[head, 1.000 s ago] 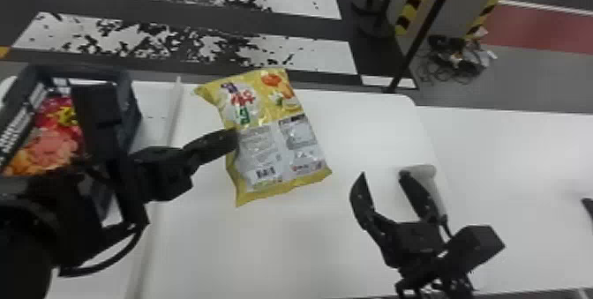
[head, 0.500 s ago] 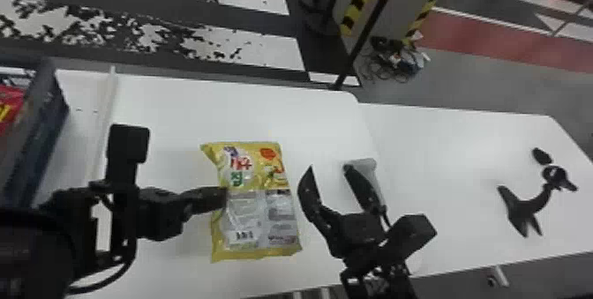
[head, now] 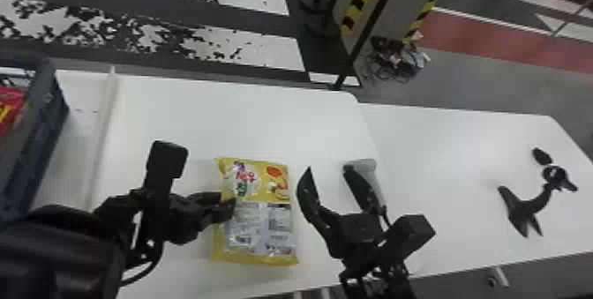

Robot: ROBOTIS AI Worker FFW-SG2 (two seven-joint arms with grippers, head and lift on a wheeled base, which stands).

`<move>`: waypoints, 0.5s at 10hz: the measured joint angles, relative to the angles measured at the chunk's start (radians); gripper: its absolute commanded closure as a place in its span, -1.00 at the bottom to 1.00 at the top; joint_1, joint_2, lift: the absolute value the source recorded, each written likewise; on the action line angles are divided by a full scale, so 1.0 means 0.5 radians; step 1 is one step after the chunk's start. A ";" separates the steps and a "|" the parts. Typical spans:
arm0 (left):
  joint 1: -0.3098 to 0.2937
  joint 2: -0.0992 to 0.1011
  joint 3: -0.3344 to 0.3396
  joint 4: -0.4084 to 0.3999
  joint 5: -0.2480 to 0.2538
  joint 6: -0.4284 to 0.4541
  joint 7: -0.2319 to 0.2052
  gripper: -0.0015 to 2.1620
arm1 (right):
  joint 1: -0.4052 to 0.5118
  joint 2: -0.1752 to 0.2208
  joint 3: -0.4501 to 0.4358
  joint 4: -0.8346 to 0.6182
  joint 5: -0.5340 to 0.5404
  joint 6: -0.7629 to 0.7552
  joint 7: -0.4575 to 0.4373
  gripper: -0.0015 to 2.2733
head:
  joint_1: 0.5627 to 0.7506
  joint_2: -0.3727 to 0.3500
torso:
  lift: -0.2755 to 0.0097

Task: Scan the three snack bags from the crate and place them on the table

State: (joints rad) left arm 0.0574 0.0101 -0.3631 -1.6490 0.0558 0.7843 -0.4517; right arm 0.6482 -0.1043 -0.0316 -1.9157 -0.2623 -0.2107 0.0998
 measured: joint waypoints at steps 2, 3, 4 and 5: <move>0.027 0.008 -0.013 -0.039 -0.017 -0.090 0.085 -0.98 | 0.001 -0.002 -0.004 0.001 0.000 0.000 0.000 -0.93 | 0.41 -0.94 | 0.50; 0.077 0.017 0.000 -0.124 -0.021 -0.124 0.123 -0.98 | 0.001 -0.003 -0.004 0.002 -0.001 0.002 0.001 -0.93 | 0.41 -0.94 | 0.50; 0.148 0.028 0.021 -0.232 -0.037 -0.177 0.167 -0.98 | 0.001 -0.003 -0.004 0.003 -0.002 0.003 0.000 -0.93 | 0.41 -0.94 | 0.50; 0.231 0.040 0.056 -0.341 -0.067 -0.271 0.219 -0.98 | 0.001 -0.003 -0.004 0.003 -0.005 0.003 0.000 -0.92 | 0.41 -0.94 | 0.50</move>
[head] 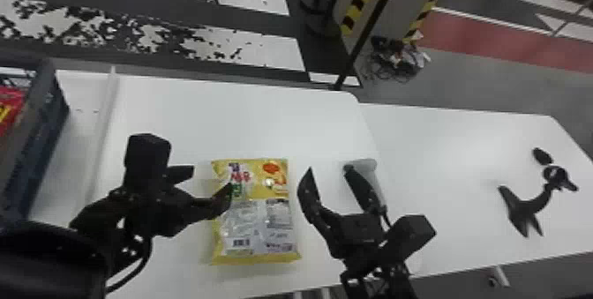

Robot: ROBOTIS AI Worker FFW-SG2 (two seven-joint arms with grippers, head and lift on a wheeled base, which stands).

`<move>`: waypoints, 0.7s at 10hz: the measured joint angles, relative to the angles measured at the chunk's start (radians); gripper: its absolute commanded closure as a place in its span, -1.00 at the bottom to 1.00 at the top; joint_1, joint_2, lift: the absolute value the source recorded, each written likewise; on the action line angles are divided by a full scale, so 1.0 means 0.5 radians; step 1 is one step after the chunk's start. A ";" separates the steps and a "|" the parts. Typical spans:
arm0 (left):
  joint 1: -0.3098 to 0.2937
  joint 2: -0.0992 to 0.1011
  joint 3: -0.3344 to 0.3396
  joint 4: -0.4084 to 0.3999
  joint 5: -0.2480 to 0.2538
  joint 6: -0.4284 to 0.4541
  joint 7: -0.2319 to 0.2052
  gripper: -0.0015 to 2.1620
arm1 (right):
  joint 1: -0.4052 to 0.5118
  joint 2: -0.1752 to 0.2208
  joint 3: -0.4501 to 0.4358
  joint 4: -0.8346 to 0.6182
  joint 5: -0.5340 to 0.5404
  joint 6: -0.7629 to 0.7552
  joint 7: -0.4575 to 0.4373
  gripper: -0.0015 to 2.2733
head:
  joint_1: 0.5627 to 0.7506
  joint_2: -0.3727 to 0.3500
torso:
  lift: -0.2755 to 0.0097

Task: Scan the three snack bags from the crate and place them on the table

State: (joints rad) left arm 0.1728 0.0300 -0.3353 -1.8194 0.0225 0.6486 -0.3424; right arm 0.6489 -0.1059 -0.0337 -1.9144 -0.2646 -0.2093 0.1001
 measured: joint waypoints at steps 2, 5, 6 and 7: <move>0.162 0.017 0.125 -0.148 -0.025 -0.321 0.116 -0.98 | 0.000 0.000 0.003 0.000 -0.004 0.004 0.005 -0.90 | 0.41 -0.84 | 0.50; 0.388 0.064 0.346 -0.279 -0.019 -0.924 0.277 -0.98 | 0.000 0.000 0.010 -0.001 -0.005 0.006 0.009 -0.90 | 0.41 -0.51 | 0.50; 0.453 0.073 0.446 -0.326 -0.004 -0.999 0.277 -0.98 | 0.000 0.000 0.012 -0.001 -0.002 0.006 0.023 -0.90 | 0.41 -0.40 | 0.50; 0.513 0.074 0.558 -0.363 0.027 -1.067 0.272 -0.98 | -0.001 0.002 0.014 -0.001 0.004 0.006 0.029 -0.88 | 0.41 -0.34 | 0.50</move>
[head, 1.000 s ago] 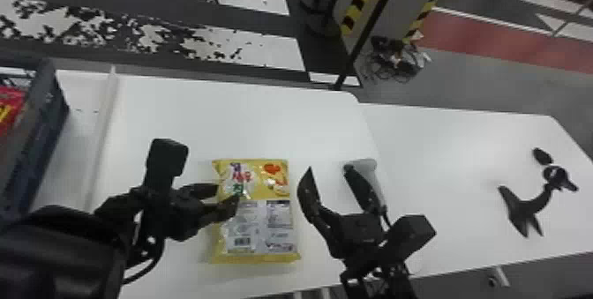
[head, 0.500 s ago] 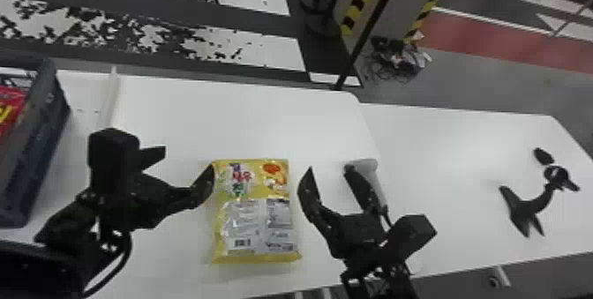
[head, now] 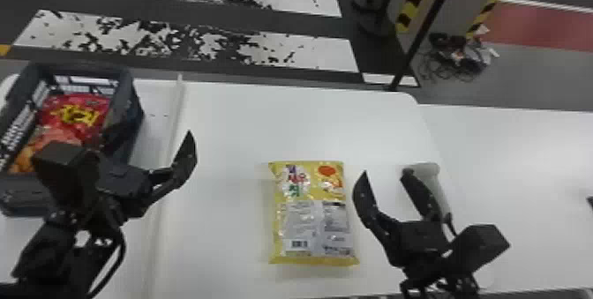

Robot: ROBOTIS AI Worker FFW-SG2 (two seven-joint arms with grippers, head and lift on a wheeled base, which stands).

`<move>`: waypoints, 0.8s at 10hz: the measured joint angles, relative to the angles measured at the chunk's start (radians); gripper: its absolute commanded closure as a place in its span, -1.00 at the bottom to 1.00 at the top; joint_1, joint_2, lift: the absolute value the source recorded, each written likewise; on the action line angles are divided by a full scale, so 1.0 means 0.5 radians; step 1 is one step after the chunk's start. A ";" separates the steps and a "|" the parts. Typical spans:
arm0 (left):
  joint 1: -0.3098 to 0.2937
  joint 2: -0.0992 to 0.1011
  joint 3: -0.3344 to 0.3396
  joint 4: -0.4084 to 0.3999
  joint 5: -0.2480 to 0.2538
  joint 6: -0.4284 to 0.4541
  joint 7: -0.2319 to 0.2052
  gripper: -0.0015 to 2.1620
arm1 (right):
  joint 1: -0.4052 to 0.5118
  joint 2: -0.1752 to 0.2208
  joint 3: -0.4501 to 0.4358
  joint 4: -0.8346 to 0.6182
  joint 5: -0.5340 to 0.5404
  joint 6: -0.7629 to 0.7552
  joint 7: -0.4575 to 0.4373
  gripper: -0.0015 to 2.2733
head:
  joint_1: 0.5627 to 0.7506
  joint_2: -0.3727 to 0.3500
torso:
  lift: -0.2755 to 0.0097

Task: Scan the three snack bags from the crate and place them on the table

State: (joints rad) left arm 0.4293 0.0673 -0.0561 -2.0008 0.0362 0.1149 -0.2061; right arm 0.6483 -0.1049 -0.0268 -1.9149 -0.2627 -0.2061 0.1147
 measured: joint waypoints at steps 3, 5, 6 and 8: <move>0.107 0.011 0.181 -0.012 0.089 -0.198 0.000 -0.96 | -0.009 0.001 0.010 0.001 0.032 0.046 0.136 0.54 | 0.41 -0.02 | 0.50; 0.148 0.007 0.194 0.055 0.096 -0.441 0.009 -0.94 | -0.028 -0.002 0.029 -0.001 0.066 0.155 0.238 0.99 | 0.41 0.05 | 0.50; 0.159 0.001 0.193 0.098 0.096 -0.522 0.013 -0.94 | -0.044 -0.004 0.055 -0.003 0.098 0.221 0.318 0.99 | 0.41 0.11 | 0.50; 0.173 -0.009 0.186 0.152 0.096 -0.562 0.017 -0.93 | -0.126 -0.011 0.113 0.006 0.159 0.477 0.468 0.99 | 0.41 0.26 | 0.50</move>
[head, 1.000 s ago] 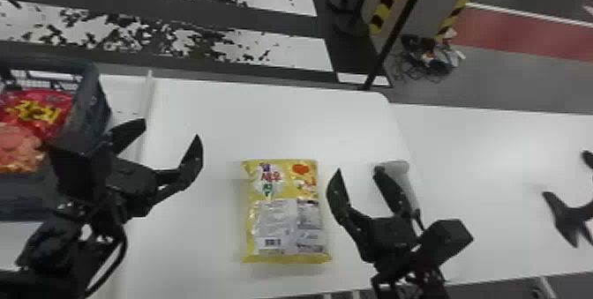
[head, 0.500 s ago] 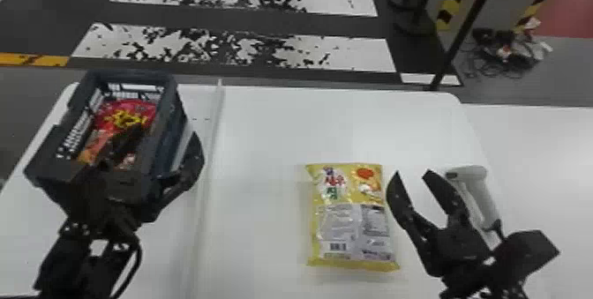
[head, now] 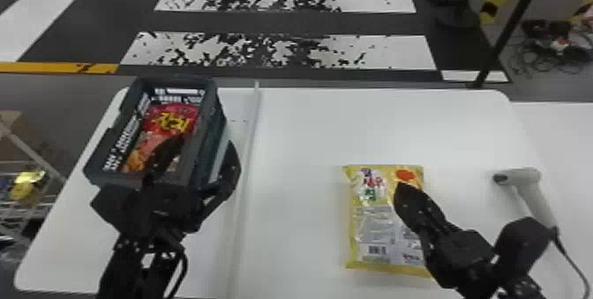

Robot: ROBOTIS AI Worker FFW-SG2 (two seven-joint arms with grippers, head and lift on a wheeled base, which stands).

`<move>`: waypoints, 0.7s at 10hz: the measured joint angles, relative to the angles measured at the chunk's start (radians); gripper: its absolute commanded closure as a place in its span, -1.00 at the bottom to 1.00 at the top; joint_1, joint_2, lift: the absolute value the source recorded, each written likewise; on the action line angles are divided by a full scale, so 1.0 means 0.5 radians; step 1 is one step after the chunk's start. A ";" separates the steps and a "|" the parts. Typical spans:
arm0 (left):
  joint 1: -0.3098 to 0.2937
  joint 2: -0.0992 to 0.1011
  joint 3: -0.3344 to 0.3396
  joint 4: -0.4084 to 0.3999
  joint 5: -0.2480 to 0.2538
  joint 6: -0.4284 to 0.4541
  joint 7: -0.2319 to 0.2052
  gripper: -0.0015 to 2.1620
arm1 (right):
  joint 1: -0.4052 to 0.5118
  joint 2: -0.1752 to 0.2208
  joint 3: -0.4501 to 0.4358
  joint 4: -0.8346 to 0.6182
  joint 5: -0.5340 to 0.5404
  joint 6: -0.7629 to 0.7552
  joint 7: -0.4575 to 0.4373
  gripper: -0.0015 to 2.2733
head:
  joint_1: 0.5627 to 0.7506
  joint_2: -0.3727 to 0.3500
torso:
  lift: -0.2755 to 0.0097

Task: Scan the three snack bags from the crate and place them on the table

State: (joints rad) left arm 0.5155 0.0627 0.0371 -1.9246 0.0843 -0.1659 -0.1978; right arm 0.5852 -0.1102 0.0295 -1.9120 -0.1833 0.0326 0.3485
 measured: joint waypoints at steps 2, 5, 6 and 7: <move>0.015 -0.003 -0.003 0.013 -0.003 -0.011 0.000 -0.93 | -0.120 -0.002 0.075 0.033 0.070 0.294 0.077 0.99 | 0.41 0.36 | 0.50; 0.018 -0.001 -0.008 0.016 -0.003 -0.010 -0.003 -0.93 | -0.315 -0.003 0.225 0.179 0.185 0.519 0.079 0.99 | 0.41 0.51 | 0.50; 0.018 0.002 -0.011 0.017 -0.003 -0.008 -0.003 -0.93 | -0.354 -0.004 0.267 0.217 0.212 0.567 0.079 0.99 | 0.41 0.52 | 0.50; 0.016 0.004 -0.012 0.020 -0.003 -0.007 -0.003 -0.93 | -0.373 -0.004 0.297 0.233 0.230 0.605 0.079 0.99 | 0.41 0.55 | 0.50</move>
State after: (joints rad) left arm 0.5236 0.0646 0.0309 -1.9146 0.0828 -0.1694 -0.1994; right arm 0.3987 -0.1120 0.1780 -1.7954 -0.0683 0.3350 0.3880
